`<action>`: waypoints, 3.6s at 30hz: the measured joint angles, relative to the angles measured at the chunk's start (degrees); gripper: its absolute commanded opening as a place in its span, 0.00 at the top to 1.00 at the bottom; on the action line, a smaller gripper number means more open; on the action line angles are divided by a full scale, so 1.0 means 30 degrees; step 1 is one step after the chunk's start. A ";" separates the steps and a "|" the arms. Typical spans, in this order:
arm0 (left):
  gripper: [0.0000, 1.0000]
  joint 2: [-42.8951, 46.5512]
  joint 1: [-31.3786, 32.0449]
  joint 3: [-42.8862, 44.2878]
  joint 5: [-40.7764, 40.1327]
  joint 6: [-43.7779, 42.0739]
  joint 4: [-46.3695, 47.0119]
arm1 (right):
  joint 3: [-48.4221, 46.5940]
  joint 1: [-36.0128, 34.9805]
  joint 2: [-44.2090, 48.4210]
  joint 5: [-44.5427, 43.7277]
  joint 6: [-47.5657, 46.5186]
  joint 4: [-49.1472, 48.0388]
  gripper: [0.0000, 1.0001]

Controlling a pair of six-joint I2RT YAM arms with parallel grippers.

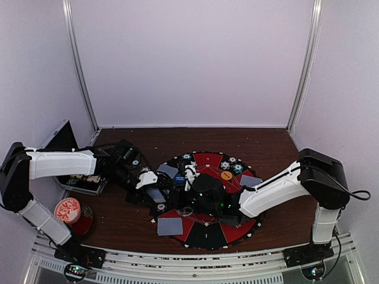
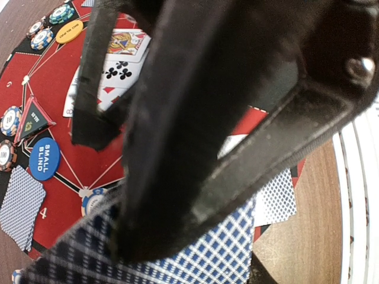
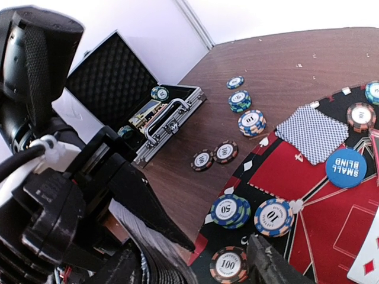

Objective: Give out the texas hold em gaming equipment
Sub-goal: Pick up the poker card from the face-down deck piles, then distribute the poker card in the community card area.

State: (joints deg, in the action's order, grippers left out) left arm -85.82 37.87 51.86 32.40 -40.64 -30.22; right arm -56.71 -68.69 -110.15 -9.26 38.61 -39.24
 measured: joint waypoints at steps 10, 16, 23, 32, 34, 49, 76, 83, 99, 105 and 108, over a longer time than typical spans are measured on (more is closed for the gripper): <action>0.61 0.0000 -0.0015 0.0000 0.0372 -0.0015 -0.0444 | -0.1056 0.0386 -0.1151 0.1931 0.0277 0.0168 0.27; 0.61 0.0000 -0.0015 0.0000 0.0350 -0.0015 -0.0444 | -0.1603 0.0401 -0.1588 0.2106 0.0284 0.0430 0.31; 0.61 0.0000 -0.0044 0.0000 0.0153 -0.0007 -0.0153 | -0.1872 0.0328 -0.1668 0.1719 0.0430 0.0539 0.48; 0.61 -0.0007 -0.0051 0.0000 -0.0255 0.0007 0.0539 | -0.0823 0.0197 -0.1020 0.0670 0.0874 -0.0437 0.59; 0.61 -0.0007 -0.0051 0.0000 -0.0364 0.0015 0.0539 | -0.0452 0.0197 -0.0670 0.0379 0.0882 -0.0444 0.60; 0.61 -0.0036 -0.0124 0.0000 -0.0525 0.0146 0.0000 | 0.0335 -0.0197 0.0561 -0.1239 0.0117 -0.0131 0.91; 0.61 -0.0036 0.0007 0.0000 0.0444 -0.0044 -0.0619 | 0.0597 0.3861 1.0178 0.0124 -0.5297 1.4192 1.00; 0.61 -0.0036 0.0022 0.0000 0.0444 -0.0073 -0.0750 | 0.0197 0.5581 1.1453 0.3155 -0.8896 1.8272 1.00; 0.61 0.0255 0.0022 0.0000 0.0568 -0.0073 -0.0940 | -0.0087 0.6528 0.7752 0.7060 -1.2917 2.0327 1.00; 0.61 0.0255 0.0022 0.0000 0.0641 -0.0080 -0.0954 | 0.0240 0.7002 0.7759 0.7490 -1.3333 2.0291 1.00; 0.61 0.0255 0.0022 0.0000 0.0663 -0.0080 -0.0954 | 0.0313 0.7009 0.7694 0.7512 -1.3420 2.0312 1.00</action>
State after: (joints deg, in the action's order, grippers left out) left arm -85.06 37.93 51.86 34.39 -40.88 -33.08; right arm -55.77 -47.66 -87.07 13.28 -1.65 21.69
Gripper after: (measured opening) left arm 0.392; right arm 0.007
